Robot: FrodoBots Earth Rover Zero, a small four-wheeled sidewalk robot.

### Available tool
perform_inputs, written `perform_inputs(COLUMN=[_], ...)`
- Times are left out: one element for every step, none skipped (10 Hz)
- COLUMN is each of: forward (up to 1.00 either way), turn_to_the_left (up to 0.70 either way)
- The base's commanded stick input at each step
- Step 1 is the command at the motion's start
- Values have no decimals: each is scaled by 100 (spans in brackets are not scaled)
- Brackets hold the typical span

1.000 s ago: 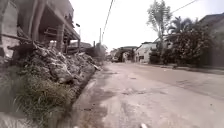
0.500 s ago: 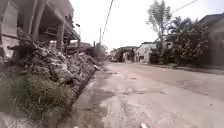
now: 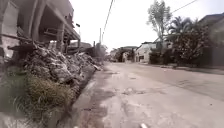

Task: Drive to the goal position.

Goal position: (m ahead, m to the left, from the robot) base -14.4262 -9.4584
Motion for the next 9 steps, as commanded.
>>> perform_inputs(forward=[4,5,5,4,4,4,5,4,4], turn_to_the_left=[0,0,0,0,0,0,0,0,0])
